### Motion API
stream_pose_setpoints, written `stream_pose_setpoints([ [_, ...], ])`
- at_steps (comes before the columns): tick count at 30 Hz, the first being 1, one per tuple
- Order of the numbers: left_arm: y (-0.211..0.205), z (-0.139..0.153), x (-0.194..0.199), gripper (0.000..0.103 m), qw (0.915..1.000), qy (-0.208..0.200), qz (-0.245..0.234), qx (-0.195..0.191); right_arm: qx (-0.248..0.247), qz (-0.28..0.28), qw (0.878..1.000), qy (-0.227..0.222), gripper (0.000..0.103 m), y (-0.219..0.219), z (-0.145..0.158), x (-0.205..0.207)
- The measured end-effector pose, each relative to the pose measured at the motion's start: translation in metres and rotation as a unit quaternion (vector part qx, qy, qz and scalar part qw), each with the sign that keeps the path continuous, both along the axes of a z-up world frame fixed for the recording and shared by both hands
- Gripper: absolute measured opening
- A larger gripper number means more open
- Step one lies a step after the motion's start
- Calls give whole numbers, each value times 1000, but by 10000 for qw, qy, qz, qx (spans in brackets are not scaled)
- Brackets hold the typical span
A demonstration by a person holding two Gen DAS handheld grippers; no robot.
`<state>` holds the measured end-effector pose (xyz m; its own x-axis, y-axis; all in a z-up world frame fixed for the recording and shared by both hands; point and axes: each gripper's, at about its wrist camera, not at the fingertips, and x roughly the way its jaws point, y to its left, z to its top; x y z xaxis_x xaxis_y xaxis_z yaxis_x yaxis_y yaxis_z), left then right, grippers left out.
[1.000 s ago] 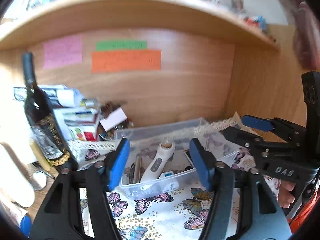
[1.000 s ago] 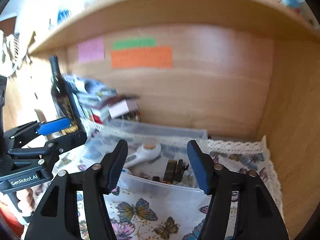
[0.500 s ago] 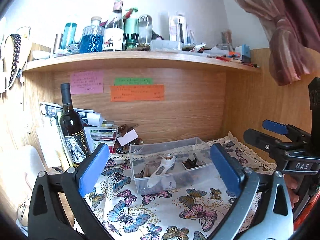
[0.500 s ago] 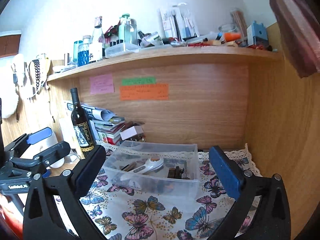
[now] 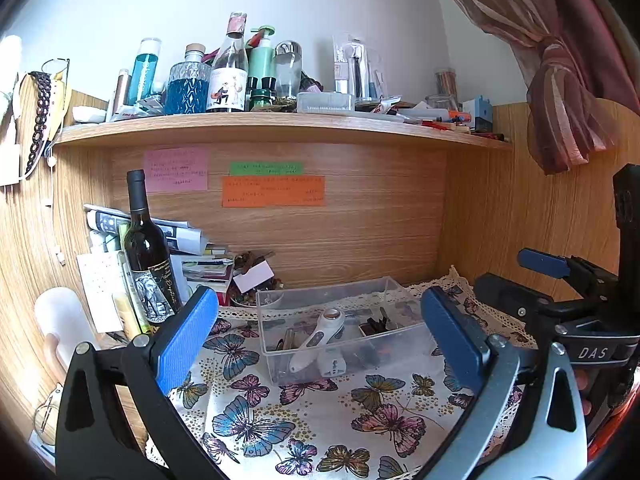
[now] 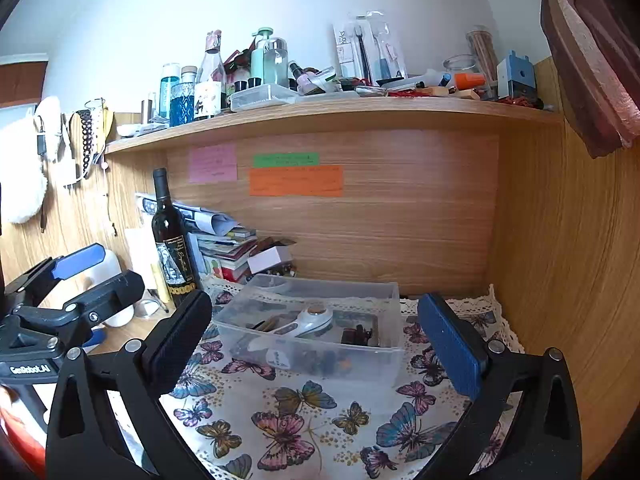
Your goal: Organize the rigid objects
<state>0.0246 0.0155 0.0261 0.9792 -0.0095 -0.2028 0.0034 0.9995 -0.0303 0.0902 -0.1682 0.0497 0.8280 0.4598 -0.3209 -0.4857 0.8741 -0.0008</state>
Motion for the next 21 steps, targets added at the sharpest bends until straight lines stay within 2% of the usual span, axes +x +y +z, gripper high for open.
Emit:
stream_pose_setpoints([
  [21, -3, -3, 5, 103, 10000, 23, -29, 10, -10, 5, 10000, -6, 103, 2, 0, 0],
])
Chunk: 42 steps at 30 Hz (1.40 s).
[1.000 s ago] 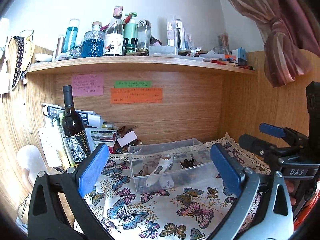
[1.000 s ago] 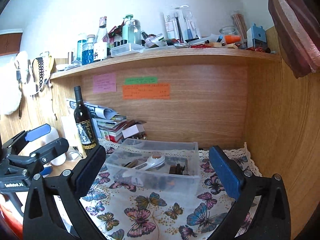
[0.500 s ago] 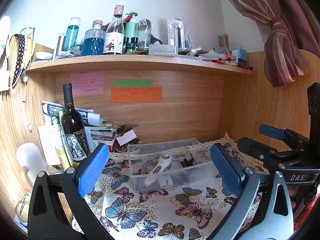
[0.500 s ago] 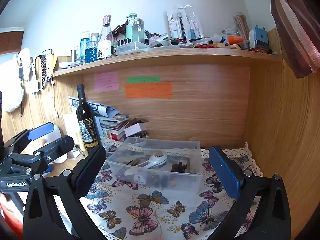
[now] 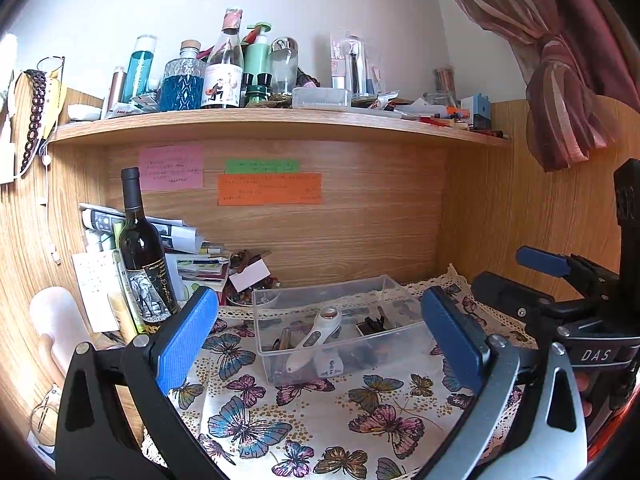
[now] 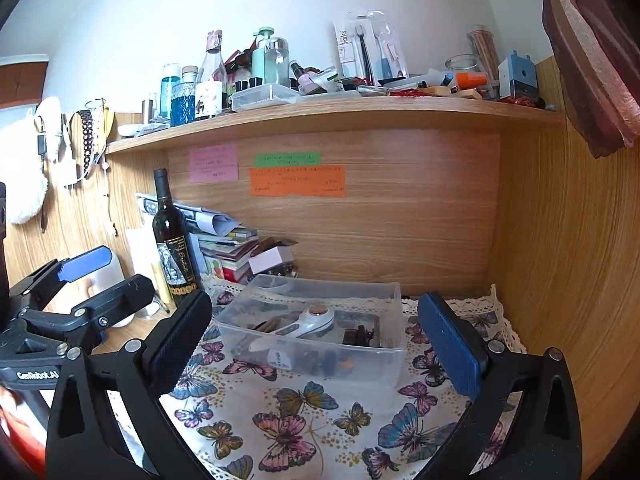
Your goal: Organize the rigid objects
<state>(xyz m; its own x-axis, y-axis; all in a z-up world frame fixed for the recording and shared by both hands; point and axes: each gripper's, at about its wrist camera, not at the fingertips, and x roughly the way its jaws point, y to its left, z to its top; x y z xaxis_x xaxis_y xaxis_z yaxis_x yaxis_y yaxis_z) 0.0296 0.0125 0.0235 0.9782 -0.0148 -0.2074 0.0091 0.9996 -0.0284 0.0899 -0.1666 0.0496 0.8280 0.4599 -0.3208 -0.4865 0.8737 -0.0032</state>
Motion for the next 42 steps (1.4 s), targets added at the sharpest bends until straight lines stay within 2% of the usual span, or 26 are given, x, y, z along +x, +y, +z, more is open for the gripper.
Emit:
stream_pose_setpoints([
  [42, 5, -7, 6, 103, 9996, 158, -141, -204, -11, -55, 9999, 96, 103, 0, -4, 4],
])
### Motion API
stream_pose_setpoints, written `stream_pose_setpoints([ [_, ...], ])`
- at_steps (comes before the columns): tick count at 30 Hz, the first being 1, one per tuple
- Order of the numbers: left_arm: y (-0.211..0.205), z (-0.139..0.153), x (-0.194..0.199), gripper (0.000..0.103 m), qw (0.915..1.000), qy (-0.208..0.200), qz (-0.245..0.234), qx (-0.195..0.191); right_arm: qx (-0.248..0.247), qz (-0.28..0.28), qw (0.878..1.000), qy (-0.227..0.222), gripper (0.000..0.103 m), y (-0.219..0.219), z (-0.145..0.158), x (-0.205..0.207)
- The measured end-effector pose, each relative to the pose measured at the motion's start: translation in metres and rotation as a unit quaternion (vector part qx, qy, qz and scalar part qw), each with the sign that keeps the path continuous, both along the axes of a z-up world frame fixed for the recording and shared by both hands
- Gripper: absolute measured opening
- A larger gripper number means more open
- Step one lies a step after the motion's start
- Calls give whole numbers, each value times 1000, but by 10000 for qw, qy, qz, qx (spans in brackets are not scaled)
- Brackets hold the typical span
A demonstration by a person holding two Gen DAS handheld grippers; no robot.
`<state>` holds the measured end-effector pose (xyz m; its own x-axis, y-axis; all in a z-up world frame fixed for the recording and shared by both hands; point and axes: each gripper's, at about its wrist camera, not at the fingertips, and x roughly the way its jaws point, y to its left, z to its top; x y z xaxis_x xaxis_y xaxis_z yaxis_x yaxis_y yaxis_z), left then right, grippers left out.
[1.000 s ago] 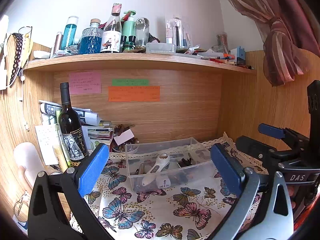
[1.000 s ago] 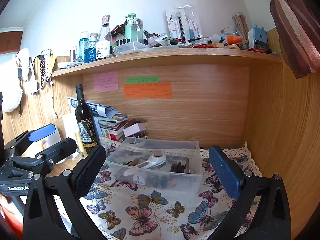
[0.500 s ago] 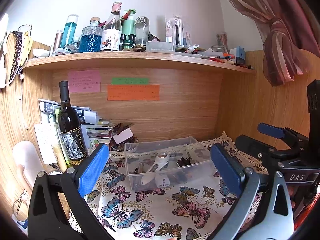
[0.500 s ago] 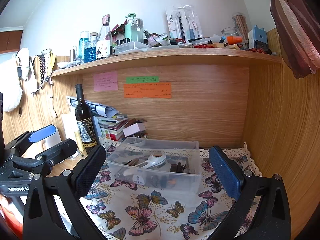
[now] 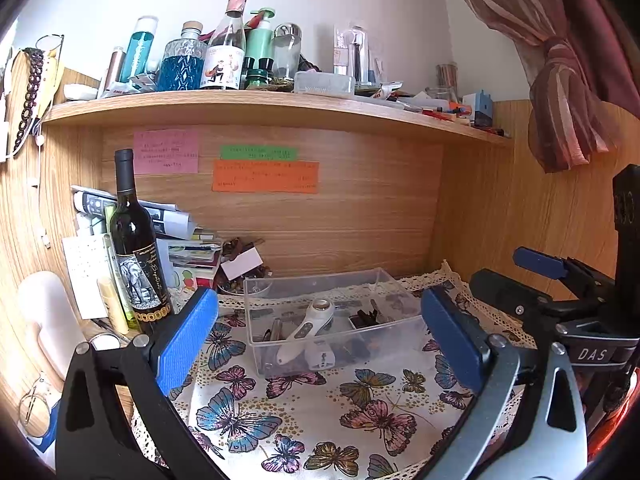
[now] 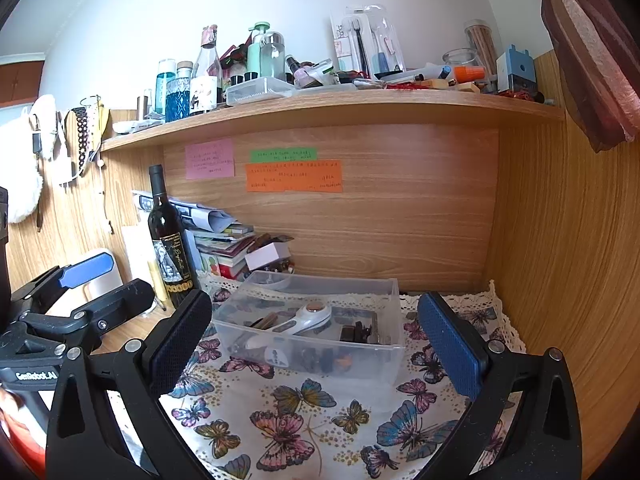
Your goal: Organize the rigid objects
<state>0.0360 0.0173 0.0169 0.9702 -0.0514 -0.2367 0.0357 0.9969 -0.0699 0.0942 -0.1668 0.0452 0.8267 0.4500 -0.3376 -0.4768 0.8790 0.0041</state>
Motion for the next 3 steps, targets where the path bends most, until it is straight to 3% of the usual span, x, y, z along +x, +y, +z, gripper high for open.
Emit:
stream_pose_setpoints([
  [3, -1, 0, 1, 103, 10000, -3, -7, 23, -3, -5, 10000, 7, 103, 0, 0, 1],
])
